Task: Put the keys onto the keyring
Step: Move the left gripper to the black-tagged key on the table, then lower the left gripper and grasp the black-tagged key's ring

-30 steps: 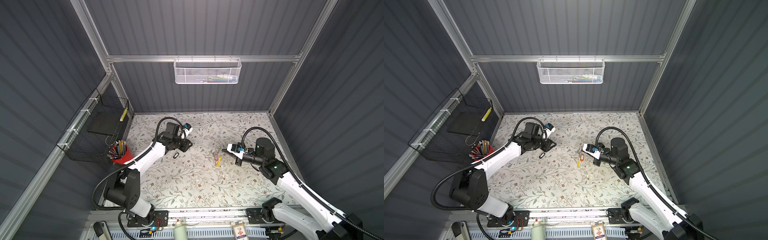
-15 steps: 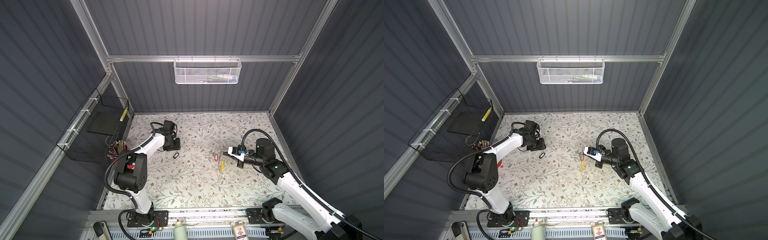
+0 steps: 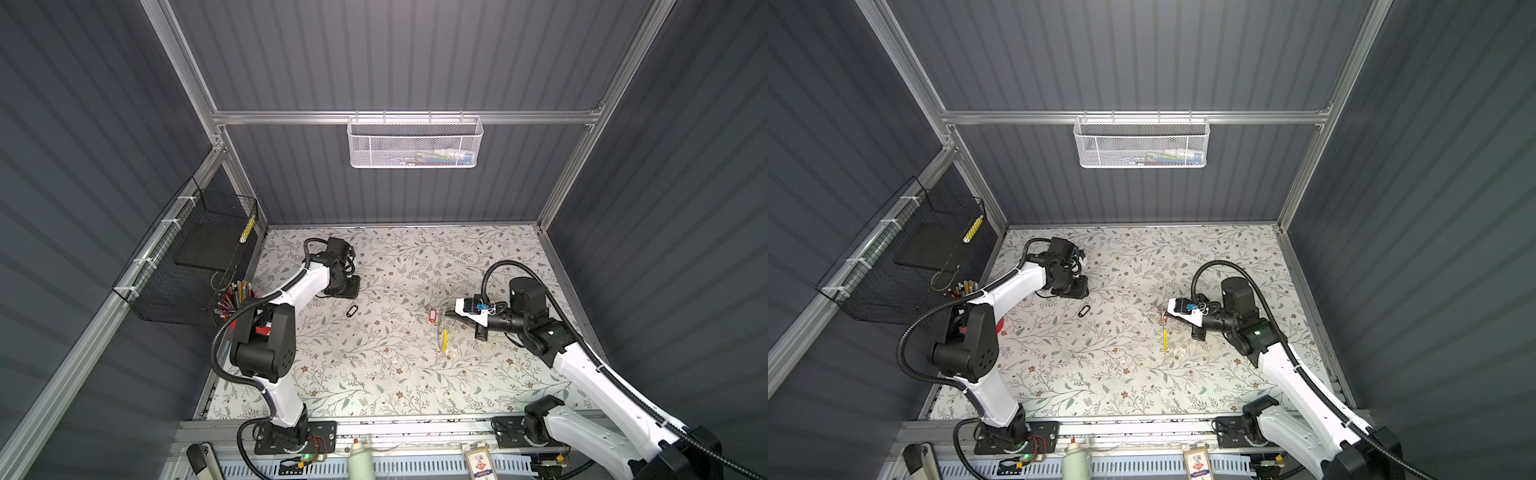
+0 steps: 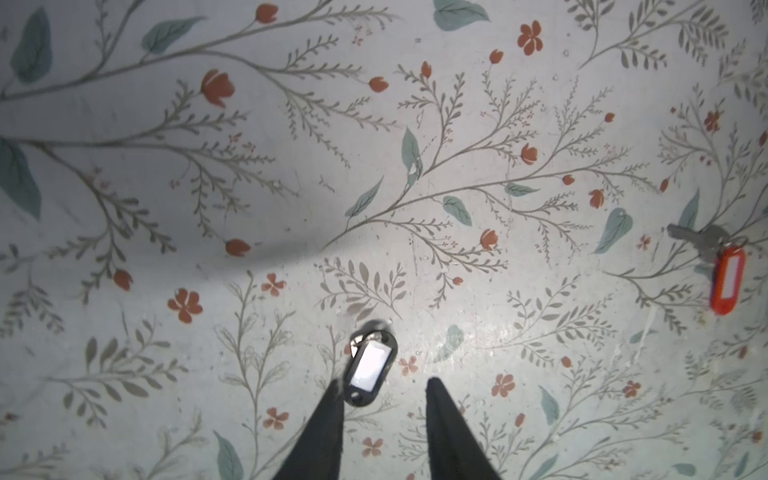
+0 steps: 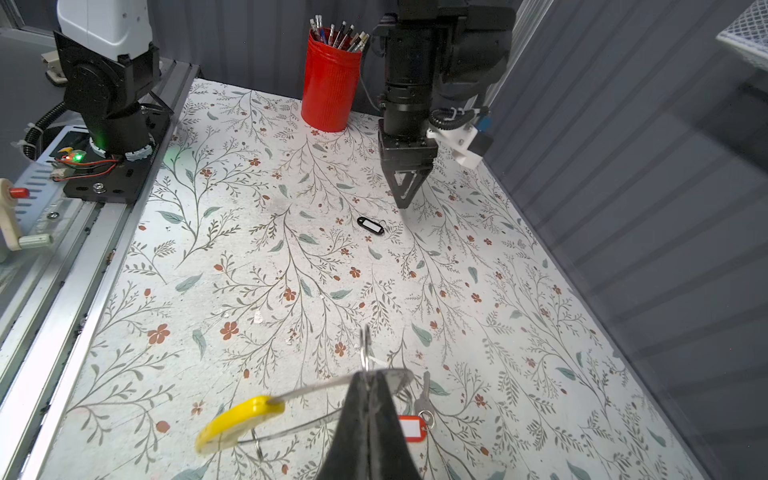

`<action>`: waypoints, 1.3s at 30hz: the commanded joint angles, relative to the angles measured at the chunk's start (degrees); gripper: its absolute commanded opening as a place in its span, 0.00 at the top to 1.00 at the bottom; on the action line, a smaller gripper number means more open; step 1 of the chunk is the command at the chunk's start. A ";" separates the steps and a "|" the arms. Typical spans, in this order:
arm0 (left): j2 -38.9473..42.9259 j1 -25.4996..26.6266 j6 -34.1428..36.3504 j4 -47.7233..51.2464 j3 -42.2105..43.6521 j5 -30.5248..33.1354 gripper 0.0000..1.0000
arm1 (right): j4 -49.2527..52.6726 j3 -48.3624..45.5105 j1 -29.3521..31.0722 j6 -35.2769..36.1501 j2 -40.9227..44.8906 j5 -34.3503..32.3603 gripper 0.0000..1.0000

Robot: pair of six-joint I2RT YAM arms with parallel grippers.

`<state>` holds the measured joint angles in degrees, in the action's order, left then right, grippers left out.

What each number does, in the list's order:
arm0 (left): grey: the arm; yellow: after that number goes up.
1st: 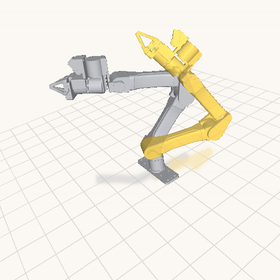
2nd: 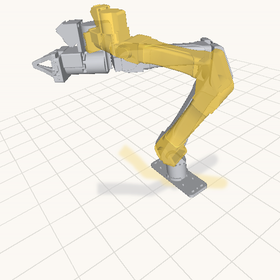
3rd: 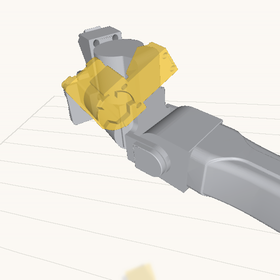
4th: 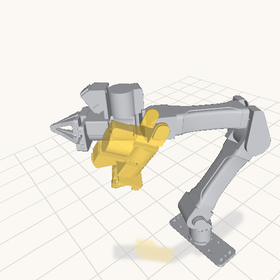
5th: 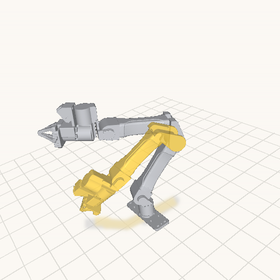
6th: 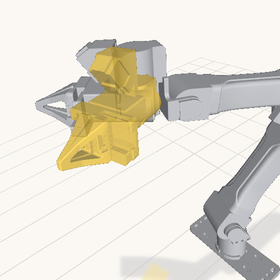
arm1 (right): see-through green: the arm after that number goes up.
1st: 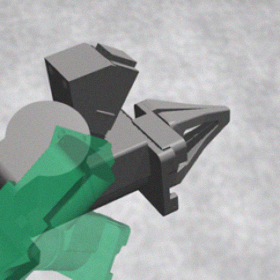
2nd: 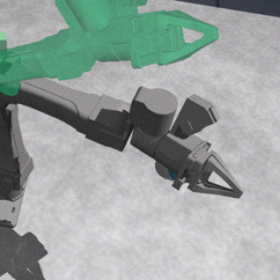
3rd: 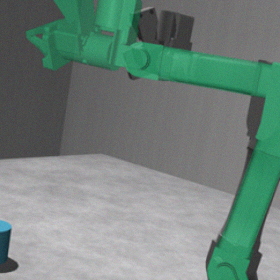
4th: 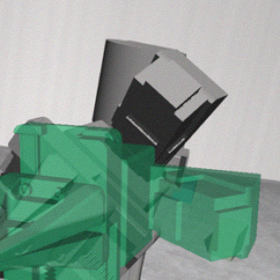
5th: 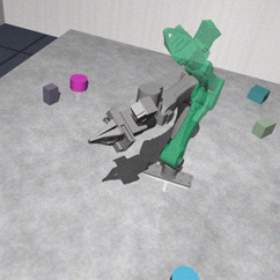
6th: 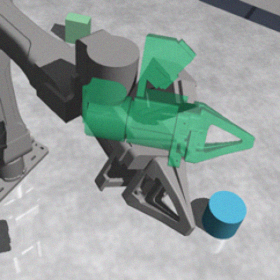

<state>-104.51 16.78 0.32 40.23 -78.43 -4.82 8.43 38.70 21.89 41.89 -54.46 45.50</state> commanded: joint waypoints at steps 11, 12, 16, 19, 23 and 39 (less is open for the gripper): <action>-3.67 -1.65 24.34 3.28 -1.35 -4.16 0.53 | 2.38 2.14 -0.25 -2.84 4.88 1.53 0.99; -4.41 -1.67 24.55 3.49 -1.53 -4.71 0.53 | 3.17 2.38 -0.19 -2.72 5.18 1.53 0.99; -6.64 -1.66 22.72 4.65 -2.07 -2.52 0.53 | 4.63 2.82 -0.21 -2.69 6.61 1.09 0.99; -5.67 -1.67 19.70 3.63 -0.66 -2.97 0.51 | 4.37 2.80 -0.18 -3.28 7.24 0.74 0.98; -6.05 -1.66 15.81 2.91 0.93 -5.88 0.45 | 2.32 2.22 0.14 -4.81 7.35 1.17 0.98; -7.94 -1.20 1.83 1.97 4.59 -11.33 0.36 | 3.86 1.67 0.76 -3.50 8.75 0.13 0.98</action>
<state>-111.74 15.27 7.92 40.73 -76.31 -13.15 11.90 39.88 22.44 37.91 -46.37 45.65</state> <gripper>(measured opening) 0.644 0.047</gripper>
